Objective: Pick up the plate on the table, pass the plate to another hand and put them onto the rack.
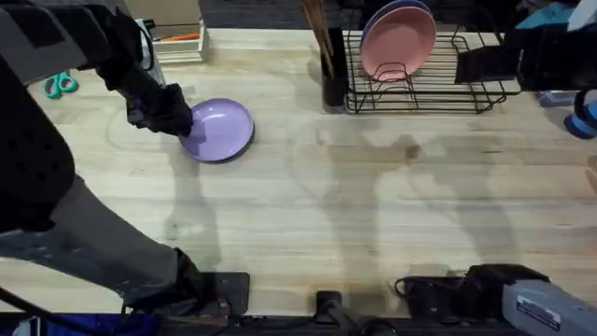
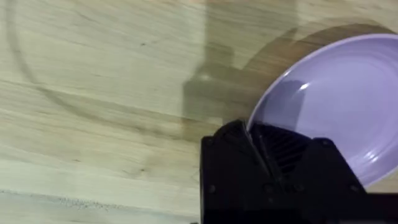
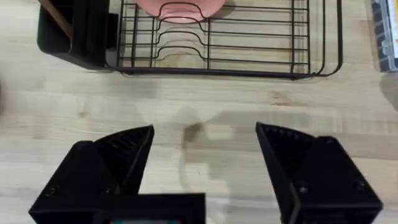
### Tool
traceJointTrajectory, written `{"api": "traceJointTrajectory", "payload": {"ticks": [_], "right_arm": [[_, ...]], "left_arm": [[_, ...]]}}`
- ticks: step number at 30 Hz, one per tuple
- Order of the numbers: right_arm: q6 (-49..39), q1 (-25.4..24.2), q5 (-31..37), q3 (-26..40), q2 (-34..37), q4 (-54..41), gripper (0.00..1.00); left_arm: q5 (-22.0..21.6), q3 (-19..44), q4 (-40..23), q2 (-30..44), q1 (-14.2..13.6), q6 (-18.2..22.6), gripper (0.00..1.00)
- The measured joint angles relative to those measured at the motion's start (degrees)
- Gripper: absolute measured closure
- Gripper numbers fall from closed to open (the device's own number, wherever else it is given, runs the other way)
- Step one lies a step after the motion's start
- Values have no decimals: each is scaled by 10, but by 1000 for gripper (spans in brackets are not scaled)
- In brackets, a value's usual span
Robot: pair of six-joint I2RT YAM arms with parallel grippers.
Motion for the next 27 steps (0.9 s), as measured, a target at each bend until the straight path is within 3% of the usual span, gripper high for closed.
{"api": "traceJointTrajectory", "payload": {"ticks": [2, 3, 9, 19, 27], "right_arm": [[0, 0, 0, 0, 0, 3, 9], [0, 0, 0, 0, 0, 7, 10], [0, 0, 0, 0, 0, 7, 9], [-7, 0, 0, 0, 0, 8, 10], [-13, 0, 0, 0, 0, 8, 10]], "left_arm": [[4, 7, -8, 0, -6, 0, 958], [6, 39, -33, 0, -29, 0, 958], [6, 72, -55, -8, -59, 0, 958], [6, 130, -98, -40, -81, -7, 958], [10, 136, -115, -57, -98, -21, 958]]}}
